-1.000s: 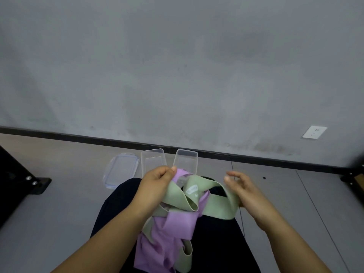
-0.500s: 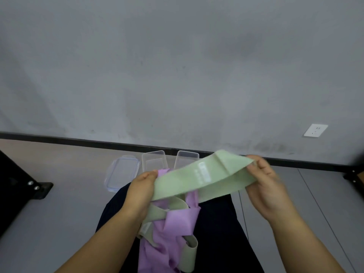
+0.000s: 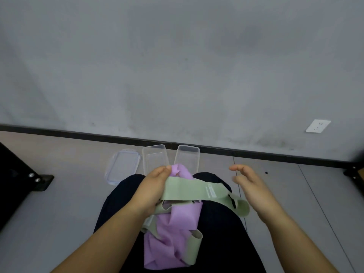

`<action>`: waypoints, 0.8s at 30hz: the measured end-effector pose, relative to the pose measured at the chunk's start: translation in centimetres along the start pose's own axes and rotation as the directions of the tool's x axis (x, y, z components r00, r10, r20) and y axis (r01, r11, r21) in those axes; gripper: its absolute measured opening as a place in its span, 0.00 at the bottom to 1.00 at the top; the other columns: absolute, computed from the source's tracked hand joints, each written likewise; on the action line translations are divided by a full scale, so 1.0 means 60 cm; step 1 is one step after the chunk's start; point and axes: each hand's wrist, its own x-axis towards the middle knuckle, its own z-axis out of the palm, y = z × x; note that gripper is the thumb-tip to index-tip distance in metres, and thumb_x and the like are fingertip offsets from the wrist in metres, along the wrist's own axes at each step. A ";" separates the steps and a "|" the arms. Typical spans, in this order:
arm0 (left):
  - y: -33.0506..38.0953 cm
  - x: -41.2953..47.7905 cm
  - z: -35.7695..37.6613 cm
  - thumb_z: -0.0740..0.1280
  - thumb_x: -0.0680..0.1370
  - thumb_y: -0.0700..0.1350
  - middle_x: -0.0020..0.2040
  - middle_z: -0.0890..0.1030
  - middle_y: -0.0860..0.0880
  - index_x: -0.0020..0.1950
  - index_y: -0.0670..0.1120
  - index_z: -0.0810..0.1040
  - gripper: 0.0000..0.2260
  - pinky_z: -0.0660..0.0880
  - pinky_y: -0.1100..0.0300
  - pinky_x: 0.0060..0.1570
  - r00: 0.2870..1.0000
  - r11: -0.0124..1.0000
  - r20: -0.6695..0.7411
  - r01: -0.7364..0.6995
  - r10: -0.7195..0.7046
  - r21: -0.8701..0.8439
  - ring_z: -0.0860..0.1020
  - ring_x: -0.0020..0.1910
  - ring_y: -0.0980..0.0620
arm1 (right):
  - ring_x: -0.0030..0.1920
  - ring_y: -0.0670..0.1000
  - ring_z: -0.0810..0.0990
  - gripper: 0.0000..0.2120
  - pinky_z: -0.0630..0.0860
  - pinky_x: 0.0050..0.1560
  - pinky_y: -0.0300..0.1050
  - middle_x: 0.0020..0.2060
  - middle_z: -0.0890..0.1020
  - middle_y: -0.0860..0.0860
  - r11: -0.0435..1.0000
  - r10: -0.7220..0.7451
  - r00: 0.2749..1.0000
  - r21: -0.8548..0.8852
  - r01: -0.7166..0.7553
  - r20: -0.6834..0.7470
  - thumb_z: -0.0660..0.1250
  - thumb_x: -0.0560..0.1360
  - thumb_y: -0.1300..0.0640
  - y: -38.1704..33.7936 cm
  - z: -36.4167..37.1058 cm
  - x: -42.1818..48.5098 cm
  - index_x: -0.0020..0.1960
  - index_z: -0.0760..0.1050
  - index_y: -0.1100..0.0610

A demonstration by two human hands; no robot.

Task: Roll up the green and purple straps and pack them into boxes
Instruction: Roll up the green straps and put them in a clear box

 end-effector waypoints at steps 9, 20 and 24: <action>0.002 -0.012 0.001 0.59 0.80 0.53 0.32 0.79 0.54 0.47 0.49 0.79 0.12 0.69 0.63 0.33 0.988 0.985 0.119 -0.114 0.099 0.131 0.75 0.28 0.59 | 0.61 0.49 0.71 0.30 0.67 0.59 0.44 0.61 0.74 0.43 0.587 -0.175 0.862 -0.652 0.479 0.475 0.70 0.67 0.40 0.008 0.072 0.044 0.67 0.67 0.44; -0.032 -0.014 -0.012 0.73 0.63 0.63 0.61 0.74 0.59 0.60 0.59 0.70 0.28 0.72 0.69 0.53 0.921 0.915 0.390 -0.166 0.010 0.368 0.73 0.58 0.63 | 0.19 0.45 0.61 0.08 0.59 0.21 0.37 0.26 0.65 0.52 0.843 -0.008 0.992 0.534 -0.060 0.125 0.58 0.76 0.63 -0.108 -0.007 0.090 0.38 0.66 0.57; -0.038 -0.023 -0.003 0.75 0.58 0.65 0.60 0.70 0.64 0.63 0.65 0.66 0.35 0.72 0.59 0.61 0.836 0.700 0.549 -0.385 -0.011 0.601 0.72 0.60 0.61 | 0.29 0.46 0.71 0.08 0.65 0.30 0.40 0.32 0.73 0.48 1.000 0.002 0.999 0.031 0.000 -0.055 0.64 0.75 0.51 -0.100 -0.022 0.098 0.41 0.72 0.54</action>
